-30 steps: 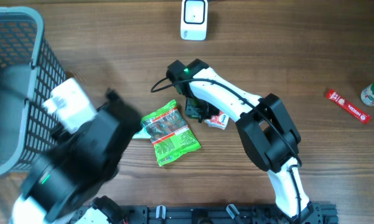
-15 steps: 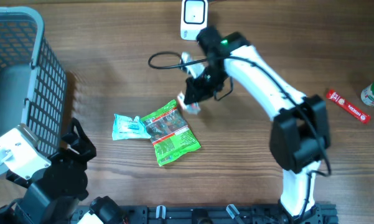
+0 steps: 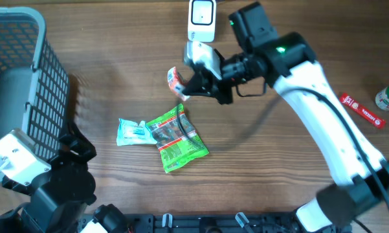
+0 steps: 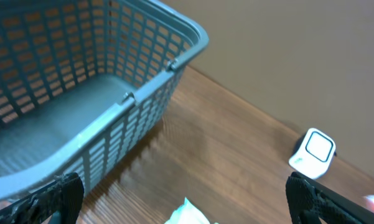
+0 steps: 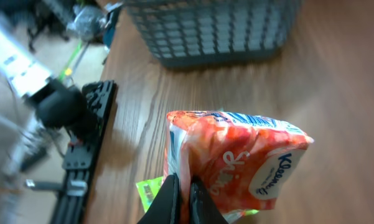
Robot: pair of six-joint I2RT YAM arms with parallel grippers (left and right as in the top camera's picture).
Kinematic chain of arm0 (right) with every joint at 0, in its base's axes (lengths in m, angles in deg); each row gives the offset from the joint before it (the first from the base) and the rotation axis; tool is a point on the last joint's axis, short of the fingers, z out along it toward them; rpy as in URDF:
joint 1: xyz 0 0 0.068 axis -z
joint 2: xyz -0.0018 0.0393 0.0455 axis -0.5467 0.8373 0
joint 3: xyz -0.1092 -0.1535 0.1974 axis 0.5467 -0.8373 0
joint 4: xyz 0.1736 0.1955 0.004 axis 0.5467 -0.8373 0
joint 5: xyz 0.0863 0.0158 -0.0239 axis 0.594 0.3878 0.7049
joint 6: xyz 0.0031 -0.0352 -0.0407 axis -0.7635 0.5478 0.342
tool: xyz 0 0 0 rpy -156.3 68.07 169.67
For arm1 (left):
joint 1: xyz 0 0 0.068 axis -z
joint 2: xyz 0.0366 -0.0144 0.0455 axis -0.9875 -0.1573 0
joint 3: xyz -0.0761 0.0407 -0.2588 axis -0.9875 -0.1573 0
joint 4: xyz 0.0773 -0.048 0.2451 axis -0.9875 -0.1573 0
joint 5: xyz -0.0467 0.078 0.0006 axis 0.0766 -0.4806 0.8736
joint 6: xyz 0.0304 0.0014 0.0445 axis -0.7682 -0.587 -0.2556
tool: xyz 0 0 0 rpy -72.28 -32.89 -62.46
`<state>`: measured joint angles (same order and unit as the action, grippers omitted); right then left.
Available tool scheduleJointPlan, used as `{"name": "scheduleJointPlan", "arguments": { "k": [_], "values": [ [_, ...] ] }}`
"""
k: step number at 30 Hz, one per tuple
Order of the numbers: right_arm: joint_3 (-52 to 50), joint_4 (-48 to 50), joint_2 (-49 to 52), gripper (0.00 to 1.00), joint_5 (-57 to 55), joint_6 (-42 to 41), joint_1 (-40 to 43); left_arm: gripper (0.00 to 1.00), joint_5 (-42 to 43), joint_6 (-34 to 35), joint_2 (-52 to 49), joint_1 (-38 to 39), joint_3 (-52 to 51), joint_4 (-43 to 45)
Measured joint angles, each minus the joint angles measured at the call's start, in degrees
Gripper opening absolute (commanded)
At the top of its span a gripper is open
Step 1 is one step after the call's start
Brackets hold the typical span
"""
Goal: Scan the item barcode
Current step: 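Lift the Kleenex pack and carry it toward the scanner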
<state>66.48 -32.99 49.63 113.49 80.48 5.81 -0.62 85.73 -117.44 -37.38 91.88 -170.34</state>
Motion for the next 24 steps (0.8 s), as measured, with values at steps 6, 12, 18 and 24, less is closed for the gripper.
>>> {"name": "scheduleJointPlan", "arguments": {
  "k": [6, 12, 18, 24],
  "values": [
    [0.63, -11.93, -2.93, 0.04, 4.5, 23.67, 0.0, 1.0, -3.21, 0.0, 0.0, 0.0, 0.0, 0.02],
    [0.57, -16.33, -2.89, 0.04, 6.97, 43.32, 0.0, 1.0, -5.09, 0.0, 0.0, 0.0, 0.0, 0.0],
    [0.57, -15.76, -2.89, 0.04, 7.67, 47.1, 0.0, 1.0, -5.16, 0.0, 0.0, 0.0, 0.0, -0.02],
    [0.48, -2.62, -2.71, 0.04, 12.17, 29.44, 0.0, 1.0, -5.09, 0.0, 0.0, 0.0, 0.0, -0.04]
  ]
}}
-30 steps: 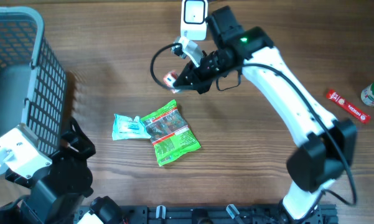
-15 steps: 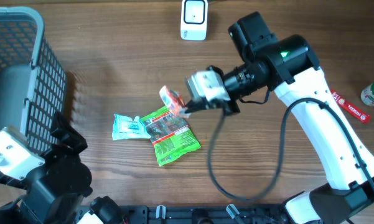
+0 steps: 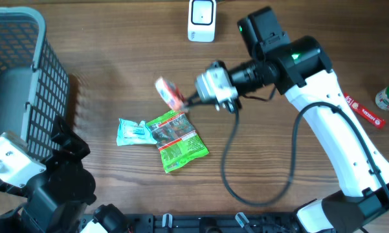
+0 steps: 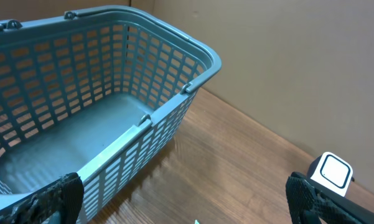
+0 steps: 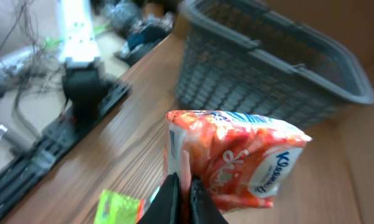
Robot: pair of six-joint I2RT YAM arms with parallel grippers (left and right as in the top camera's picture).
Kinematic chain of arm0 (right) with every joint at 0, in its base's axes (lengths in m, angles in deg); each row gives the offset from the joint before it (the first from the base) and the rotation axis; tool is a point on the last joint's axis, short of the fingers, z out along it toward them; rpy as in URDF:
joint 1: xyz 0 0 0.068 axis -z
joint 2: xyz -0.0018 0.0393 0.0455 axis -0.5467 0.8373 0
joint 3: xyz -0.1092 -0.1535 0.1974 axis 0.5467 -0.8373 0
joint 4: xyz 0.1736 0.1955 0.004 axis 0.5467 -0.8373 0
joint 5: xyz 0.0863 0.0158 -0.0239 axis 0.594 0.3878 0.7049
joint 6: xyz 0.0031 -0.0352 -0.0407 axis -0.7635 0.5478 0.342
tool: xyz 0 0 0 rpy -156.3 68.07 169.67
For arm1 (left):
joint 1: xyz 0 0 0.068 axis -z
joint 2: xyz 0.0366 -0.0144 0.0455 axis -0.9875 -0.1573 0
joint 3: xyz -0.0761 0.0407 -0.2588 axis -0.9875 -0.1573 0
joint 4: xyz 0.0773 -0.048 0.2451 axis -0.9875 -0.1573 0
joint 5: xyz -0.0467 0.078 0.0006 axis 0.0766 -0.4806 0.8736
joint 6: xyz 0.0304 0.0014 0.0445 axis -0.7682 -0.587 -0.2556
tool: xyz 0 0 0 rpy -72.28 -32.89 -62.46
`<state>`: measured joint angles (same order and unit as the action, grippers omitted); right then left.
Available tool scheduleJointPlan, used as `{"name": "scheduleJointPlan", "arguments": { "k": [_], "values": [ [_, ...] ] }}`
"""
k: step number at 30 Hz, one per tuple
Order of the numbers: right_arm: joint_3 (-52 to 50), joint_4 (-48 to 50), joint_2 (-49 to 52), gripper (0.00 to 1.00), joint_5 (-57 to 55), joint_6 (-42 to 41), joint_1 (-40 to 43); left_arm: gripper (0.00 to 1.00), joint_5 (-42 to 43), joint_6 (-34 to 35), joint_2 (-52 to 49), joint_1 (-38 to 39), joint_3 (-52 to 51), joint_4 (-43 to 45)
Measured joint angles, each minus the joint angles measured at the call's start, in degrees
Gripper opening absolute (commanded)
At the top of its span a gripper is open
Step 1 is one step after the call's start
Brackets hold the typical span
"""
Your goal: Scan the item barcode
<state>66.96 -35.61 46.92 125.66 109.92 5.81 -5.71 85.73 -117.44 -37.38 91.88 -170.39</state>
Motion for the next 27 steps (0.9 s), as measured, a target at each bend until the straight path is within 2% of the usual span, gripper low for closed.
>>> {"name": "scheduleJointPlan", "arguments": {
  "k": [3, 6, 10, 11, 12, 14, 16, 18, 20, 24, 27],
  "values": [
    [-0.04, 16.35, 0.79, 0.04, 2.6, -24.74, 0.02, 1.0, 0.15, 0.0, 0.0, 0.0, -0.04, -0.09],
    [0.04, 28.94, 1.44, 0.04, -0.98, -52.83, 0.0, 1.0, 0.42, 0.0, 0.0, 0.0, -0.07, 0.0],
    [0.04, 30.93, 1.46, 0.05, -14.47, -92.89, 0.0, 1.0, 1.36, 0.0, 0.0, 0.0, -0.07, 0.0],
    [0.04, 30.71, 1.55, 0.06, -18.12, -100.5, 0.0, 1.0, 1.68, 0.0, 0.0, 0.0, -0.07, -0.02],
    [0.02, 30.64, 1.62, 0.13, -22.21, -108.5, 0.0, 1.0, 2.23, 0.0, 0.0, 0.0, -0.07, -0.04],
    [0.02, 30.6, 1.84, 0.15, -30.77, -122.97, 0.02, 1.0, 3.41, 0.0, 0.0, 0.0, -0.07, -0.02],
    [0.02, 30.6, 2.05, 0.06, -35.95, -132.61, 0.04, 1.0, 4.66, 0.0, 0.0, 0.0, -0.07, -0.04],
    [0.02, 33.22, 2.86, 0.04, -41.0, -144.78, 0.24, 1.0, 5.7, 0.0, 0.0, 0.0, -0.07, -0.02],
    [0.02, 38.27, 4.52, 0.04, -42.62, -152.1, 0.57, 1.0, 7.96, 0.02, 0.0, 0.0, -0.07, -0.02],
    [0.42, 60.83, 13.55, 0.04, -38.93, -164.58, 2.03, 1.0, 10.67, 0.0, 0.0, 0.0, -0.15, -0.07],
    [0.42, 68.32, 20.35, 0.05, -34.56, -169.61, 3.45, 1.0, 11.65, 0.0, 0.0, 0.0, -0.15, -0.09]
  ]
}}
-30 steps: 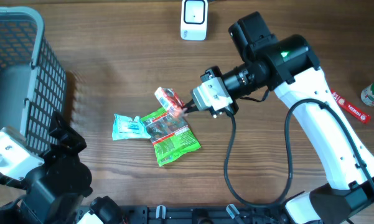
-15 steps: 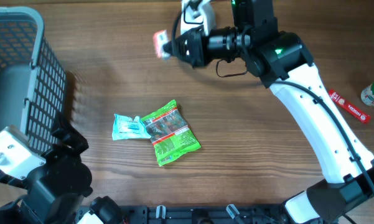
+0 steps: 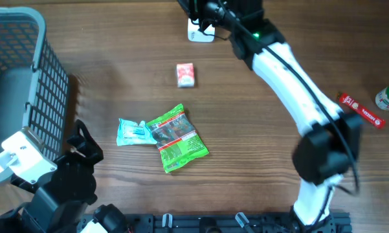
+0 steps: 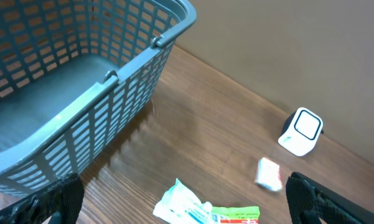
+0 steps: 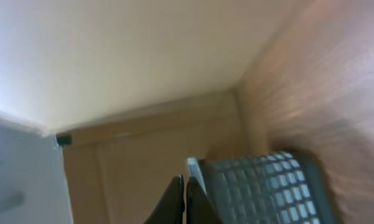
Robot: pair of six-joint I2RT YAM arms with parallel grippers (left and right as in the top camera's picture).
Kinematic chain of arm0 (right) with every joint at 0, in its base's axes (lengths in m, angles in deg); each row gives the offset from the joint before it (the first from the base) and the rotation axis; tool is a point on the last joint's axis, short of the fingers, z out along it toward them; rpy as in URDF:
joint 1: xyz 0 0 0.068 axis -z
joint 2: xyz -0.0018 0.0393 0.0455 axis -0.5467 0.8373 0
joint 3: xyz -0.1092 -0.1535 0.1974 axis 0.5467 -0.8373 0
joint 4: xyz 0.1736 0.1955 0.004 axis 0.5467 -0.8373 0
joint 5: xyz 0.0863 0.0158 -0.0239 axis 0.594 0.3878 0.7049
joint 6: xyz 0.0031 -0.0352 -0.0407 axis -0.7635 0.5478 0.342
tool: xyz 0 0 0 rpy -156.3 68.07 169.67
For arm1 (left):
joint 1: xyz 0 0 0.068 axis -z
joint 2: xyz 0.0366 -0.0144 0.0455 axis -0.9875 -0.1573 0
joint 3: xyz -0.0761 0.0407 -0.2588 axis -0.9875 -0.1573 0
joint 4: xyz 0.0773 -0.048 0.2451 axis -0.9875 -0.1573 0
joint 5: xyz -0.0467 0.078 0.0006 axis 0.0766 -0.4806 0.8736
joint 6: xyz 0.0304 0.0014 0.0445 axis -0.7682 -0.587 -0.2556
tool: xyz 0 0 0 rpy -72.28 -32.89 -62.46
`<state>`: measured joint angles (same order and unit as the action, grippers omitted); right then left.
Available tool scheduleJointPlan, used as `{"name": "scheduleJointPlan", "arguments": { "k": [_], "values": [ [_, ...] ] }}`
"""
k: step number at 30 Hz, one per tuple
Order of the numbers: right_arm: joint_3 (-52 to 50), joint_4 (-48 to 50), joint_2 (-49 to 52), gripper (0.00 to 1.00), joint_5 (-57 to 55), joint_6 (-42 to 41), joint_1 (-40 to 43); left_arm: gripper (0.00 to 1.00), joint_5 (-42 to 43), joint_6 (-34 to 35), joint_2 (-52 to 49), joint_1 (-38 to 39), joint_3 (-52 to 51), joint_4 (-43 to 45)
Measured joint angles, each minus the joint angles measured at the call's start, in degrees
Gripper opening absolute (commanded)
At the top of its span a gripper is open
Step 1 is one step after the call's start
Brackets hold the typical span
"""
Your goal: Scan the item barcode
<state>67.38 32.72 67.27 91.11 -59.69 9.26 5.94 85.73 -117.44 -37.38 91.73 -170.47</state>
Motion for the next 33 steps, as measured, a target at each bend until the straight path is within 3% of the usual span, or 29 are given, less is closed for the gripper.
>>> {"name": "scheduleJointPlan", "arguments": {
  "k": [1, 3, 4, 6, 8, 13, 16, 18, 24, 27, 33],
  "values": [
    [-0.09, -0.13, 2.29, 0.05, 1.51, -0.66, 0.66, 1.0, 0.13, 0.0, 0.0, 0.0, 0.0, 0.0],
    [-0.44, -4.81, 4.85, 0.16, 2.25, 1.01, 1.55, 1.0, 0.31, 0.0, 0.0, 0.0, 0.0, 0.02],
    [-0.7, -7.21, 5.4, 0.31, 2.1, 2.64, 1.84, 1.0, 0.46, 0.02, 0.0, 0.0, 0.0, 0.02],
    [-1.03, -12.11, 6.08, 0.7, 1.75, 8.79, 2.14, 1.0, 0.5, 0.02, 0.0, 0.0, 0.0, 0.0],
    [-1.09, -14.03, 6.03, 0.85, 1.84, 13.29, 1.95, 1.0, 0.66, 0.02, 0.0, 0.0, 0.0, 0.02],
    [-0.72, -27.67, 5.81, 0.89, -0.11, 31.69, -0.28, 1.0, 0.9, 0.0, 0.0, 0.0, 0.0, 0.09],
    [-0.72, -34.97, 5.81, 0.79, -8.39, 39.89, -2.84, 1.0, 0.96, 0.0, 0.0, 0.0, 0.0, 0.0],
    [-0.72, -37.42, 5.81, 0.77, -14.69, 43.25, -4.79, 1.0, 0.94, 0.02, 0.0, 0.0, 0.0, 0.04],
    [-0.72, -37.03, 5.88, 0.84, -36.11, 57.55, -13.92, 1.0, 0.96, 0.02, 0.0, 0.0, 0.0, 0.07],
    [-0.72, -36.39, 6.75, 0.82, -44.0, 64.63, -16.52, 1.0, 0.96, 0.0, 0.0, 0.0, 0.0, 0.04],
    [-0.68, -36.83, 13.22, 0.78, -50.82, 72.11, -15.93, 1.0, 1.14, 0.0, 0.0, 0.0, 0.0, 0.04]
  ]
}}
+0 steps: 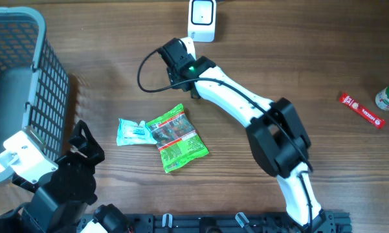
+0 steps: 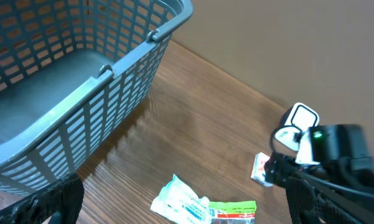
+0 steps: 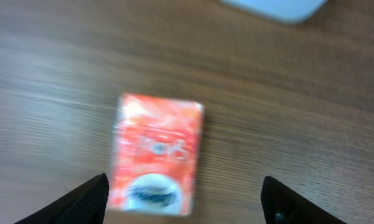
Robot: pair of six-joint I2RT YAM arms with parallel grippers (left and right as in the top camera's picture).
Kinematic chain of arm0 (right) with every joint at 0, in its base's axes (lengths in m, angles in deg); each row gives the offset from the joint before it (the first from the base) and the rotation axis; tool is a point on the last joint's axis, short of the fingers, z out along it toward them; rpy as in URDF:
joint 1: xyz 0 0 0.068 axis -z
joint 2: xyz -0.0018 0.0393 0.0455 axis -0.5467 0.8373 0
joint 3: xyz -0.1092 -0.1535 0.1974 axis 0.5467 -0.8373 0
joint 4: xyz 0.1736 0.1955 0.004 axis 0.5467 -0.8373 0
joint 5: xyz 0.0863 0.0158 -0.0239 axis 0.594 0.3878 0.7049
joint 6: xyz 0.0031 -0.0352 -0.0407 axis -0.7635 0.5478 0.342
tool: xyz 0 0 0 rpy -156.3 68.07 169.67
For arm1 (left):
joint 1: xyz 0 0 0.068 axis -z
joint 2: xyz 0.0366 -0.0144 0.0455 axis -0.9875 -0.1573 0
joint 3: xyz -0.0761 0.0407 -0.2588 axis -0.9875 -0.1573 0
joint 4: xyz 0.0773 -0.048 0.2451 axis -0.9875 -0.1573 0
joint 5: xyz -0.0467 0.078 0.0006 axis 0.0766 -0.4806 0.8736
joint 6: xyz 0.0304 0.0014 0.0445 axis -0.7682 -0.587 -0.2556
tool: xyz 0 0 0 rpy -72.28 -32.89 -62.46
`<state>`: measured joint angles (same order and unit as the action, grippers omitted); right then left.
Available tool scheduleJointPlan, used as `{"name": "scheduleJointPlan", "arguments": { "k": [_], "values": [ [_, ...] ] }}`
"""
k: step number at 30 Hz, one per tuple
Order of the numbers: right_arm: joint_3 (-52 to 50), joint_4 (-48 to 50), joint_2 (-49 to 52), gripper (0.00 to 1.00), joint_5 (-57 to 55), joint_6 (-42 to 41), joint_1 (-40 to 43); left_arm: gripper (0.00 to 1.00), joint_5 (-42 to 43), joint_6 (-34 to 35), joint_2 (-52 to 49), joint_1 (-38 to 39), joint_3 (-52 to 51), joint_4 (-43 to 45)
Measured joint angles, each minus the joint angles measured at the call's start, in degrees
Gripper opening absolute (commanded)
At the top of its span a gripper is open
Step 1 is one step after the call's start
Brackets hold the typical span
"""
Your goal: Scan the item barcode
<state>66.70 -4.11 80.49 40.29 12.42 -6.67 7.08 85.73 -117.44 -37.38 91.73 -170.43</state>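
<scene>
A red tissue pack [image 3: 155,163] lies flat on the wooden table, face up, just in front of the white scanner [image 1: 202,13]. My right gripper [image 3: 187,200] hangs open directly over the pack, one finger on each side, not touching it. In the overhead view the right gripper [image 1: 178,59] covers the pack. In the left wrist view the pack [image 2: 260,169] shows beside the black right gripper. My left gripper [image 2: 187,202] is open and empty at the table's near left.
A grey basket [image 1: 16,77] stands at the far left. A teal pack [image 1: 133,131] and a green pack [image 1: 178,139] lie mid-table. A red stick [image 1: 361,110] and a green-capped bottle sit at the right edge.
My right gripper was shut and empty at the back by the scanner, pointing away from the table. Now it is open and low over the red pack. The pack has not moved.
My right gripper held the red pack up in front of the scanner, then held it further left above the table. Later the pack lay loose on the table with the gripper away at the back. Now the open gripper is over the pack.
</scene>
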Motion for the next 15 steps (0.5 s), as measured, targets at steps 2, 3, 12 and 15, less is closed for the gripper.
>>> {"name": "scheduleJointPlan", "arguments": {
  "k": [2, 3, 12, 15],
  "values": [
    [0.0, 0.04, 1.38, 0.78, -1.03, 1.09, 0.11, 1.0, 0.04, 0.0, 0.0, 0.0, 0.0, 0.0],
    [-0.04, 0.11, 1.42, 0.78, -1.25, 1.57, -0.02, 1.0, 0.09, 0.0, 0.0, 0.0, 0.0, 0.0],
    [-0.04, 1.75, 1.38, 0.83, -7.3, 4.33, -4.72, 1.0, 0.15, 0.0, 0.0, 0.0, 0.0, 0.02],
    [-0.04, 1.84, 1.38, 0.82, -7.72, 4.98, -6.47, 1.0, 0.15, 0.02, 0.0, 0.0, 0.0, 0.0]
  ]
}}
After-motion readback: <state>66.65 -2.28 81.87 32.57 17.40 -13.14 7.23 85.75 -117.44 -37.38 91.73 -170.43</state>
